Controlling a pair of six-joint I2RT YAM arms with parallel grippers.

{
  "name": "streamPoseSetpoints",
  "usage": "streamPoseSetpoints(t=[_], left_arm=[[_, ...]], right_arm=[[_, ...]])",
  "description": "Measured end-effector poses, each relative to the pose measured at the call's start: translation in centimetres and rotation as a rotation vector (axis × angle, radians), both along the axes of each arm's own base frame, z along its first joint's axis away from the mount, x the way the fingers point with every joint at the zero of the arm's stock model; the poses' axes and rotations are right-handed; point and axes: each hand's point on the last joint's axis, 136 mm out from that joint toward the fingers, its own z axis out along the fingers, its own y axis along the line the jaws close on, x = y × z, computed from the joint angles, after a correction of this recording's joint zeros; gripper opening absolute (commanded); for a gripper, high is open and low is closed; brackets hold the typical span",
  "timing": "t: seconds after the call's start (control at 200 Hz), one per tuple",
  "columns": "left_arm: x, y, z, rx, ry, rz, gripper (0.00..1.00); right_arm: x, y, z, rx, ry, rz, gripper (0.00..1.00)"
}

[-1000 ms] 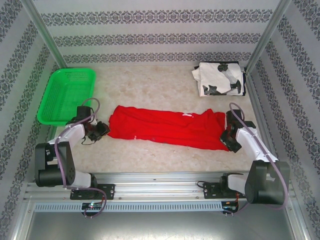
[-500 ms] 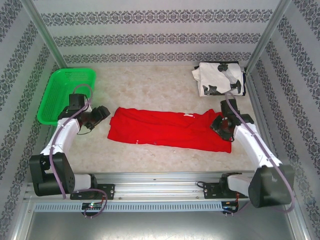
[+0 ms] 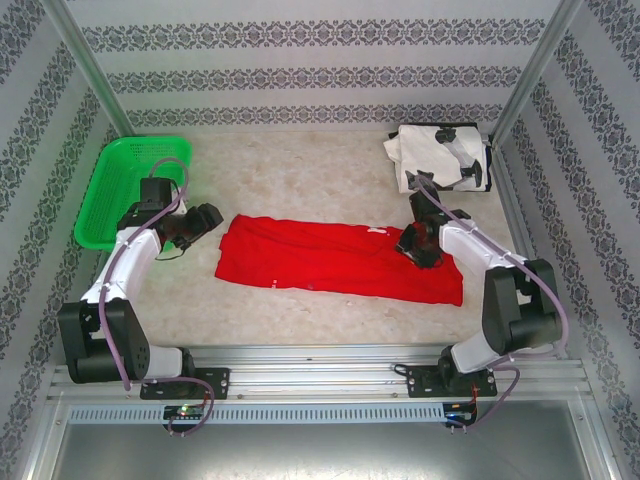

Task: Fold and stack the t-shirts

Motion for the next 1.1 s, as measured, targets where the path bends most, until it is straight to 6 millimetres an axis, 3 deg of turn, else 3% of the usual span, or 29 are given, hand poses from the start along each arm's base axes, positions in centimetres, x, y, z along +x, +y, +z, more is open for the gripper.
streamPoseSetpoints(t=[0.095, 0.22, 0.425, 0.59, 0.689, 0.799, 0.989, 1.104], left_arm=[[-0.1, 0.0, -0.1, 0.001, 0.004, -0.002, 0.7], [-0.2, 0.0, -0.2, 0.006, 0.008, -0.009, 0.69], [-0.3, 0.0, -0.3, 0.017, 0.01, -0.019, 0.69], [-0.2, 0.1, -0.3, 0.025, 0.01, -0.027, 0.69], [-0.1, 0.0, -0.4, 0.031, 0.01, -0.036, 0.69], [-0.1, -0.4, -0.7, 0.034, 0.017, -0.054, 0.7], [-0.1, -1.0, -1.4, 0.038, 0.037, -0.081, 0.72], [-0.2, -1.5, -1.6, 0.046, 0.041, -0.098, 0.73]], right_arm=[[0.5, 0.0, -0.3, -0.006, 0.013, 0.002, 0.28], [1.5, 0.2, -1.1, -0.011, 0.037, -0.004, 0.0], [3.2, 0.6, 0.1, -0.018, 0.006, 0.015, 0.0], [7.4, 2.6, 3.0, -0.017, -0.091, 0.099, 0.0], [9.6, 3.5, 3.6, -0.02, -0.121, 0.137, 0.0], [11.2, 4.1, 3.0, -0.027, -0.113, 0.159, 0.35], [11.6, 4.2, 0.9, -0.036, -0.066, 0.176, 0.52], [11.3, 4.4, 2.2, -0.022, -0.096, 0.186, 0.59]])
